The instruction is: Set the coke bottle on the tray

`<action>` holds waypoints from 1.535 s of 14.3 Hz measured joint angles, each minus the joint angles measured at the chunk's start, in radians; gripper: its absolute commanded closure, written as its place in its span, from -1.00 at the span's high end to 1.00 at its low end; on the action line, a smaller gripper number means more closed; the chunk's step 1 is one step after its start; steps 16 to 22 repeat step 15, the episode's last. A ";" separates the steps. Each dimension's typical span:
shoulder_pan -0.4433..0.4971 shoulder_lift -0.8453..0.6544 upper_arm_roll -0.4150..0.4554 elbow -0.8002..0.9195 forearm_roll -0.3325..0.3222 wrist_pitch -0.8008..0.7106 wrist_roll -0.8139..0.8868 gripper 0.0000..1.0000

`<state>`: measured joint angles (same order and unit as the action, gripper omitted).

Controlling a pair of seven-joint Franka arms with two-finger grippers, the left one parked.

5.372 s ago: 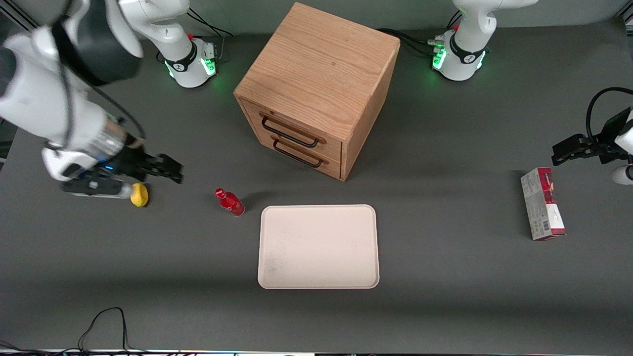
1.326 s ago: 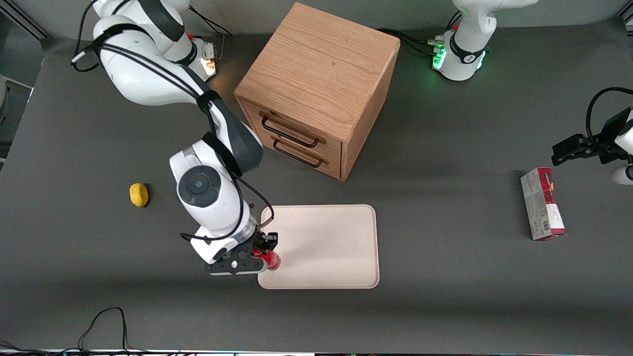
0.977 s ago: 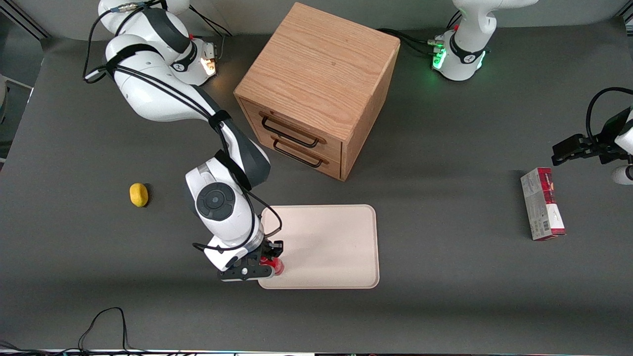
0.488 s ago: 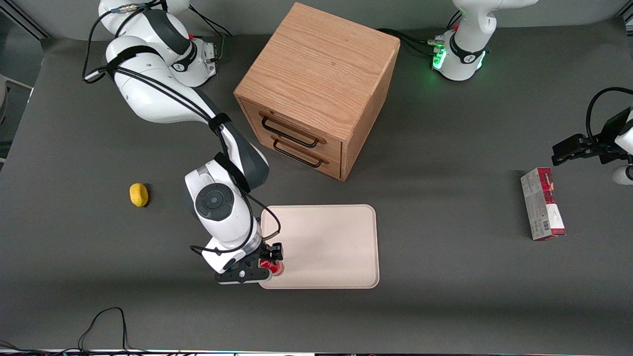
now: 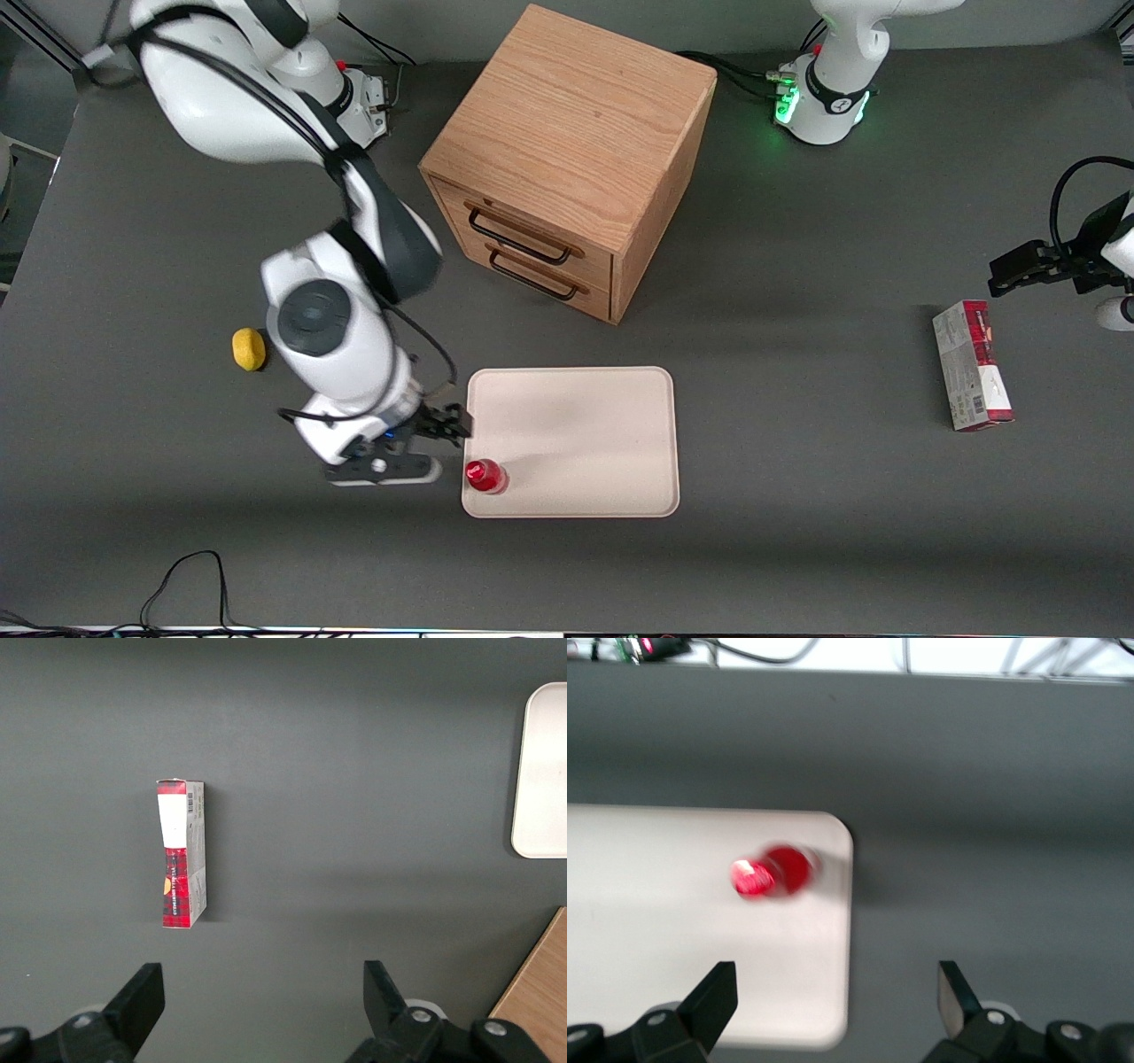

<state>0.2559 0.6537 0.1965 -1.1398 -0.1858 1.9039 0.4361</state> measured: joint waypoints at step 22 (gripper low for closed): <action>-0.098 -0.884 -0.312 -0.669 0.147 -0.330 -0.239 1.00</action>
